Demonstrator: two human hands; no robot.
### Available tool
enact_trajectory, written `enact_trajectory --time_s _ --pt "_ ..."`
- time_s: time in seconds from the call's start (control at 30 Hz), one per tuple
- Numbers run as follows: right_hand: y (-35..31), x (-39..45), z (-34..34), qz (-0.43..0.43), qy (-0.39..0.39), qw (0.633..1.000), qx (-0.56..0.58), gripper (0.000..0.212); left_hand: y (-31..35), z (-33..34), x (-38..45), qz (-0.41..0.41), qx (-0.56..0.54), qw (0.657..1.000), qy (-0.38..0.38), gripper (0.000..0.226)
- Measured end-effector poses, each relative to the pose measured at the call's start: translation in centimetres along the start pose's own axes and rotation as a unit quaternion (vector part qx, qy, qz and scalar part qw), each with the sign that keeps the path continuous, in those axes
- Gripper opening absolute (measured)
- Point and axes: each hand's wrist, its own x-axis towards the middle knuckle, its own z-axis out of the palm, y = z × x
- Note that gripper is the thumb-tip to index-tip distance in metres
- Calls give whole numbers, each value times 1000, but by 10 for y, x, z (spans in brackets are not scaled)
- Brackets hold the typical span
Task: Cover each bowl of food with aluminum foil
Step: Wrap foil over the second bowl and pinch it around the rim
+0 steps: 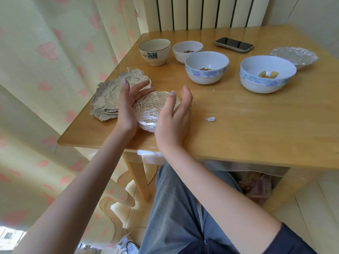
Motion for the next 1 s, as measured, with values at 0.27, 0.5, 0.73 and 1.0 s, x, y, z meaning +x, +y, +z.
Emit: enact_trajectory --time_s 0.27,0.5,0.73,1.0 --pt "1 4 0 32 16 999 21 41 -1 2 -2 -13 -9 1000 14 79" --pt "-3 8 -12 64 -33 997 30 47 5 2 -11 -52 -61 995 51 72" --pt "-9 80 -21 116 -180 976 -33 58 -1 18 -31 -40 -114 976 181 69" --pt "1 79 -11 161 -309 934 -81 76 -1 32 -27 -58 -95 956 271 62"
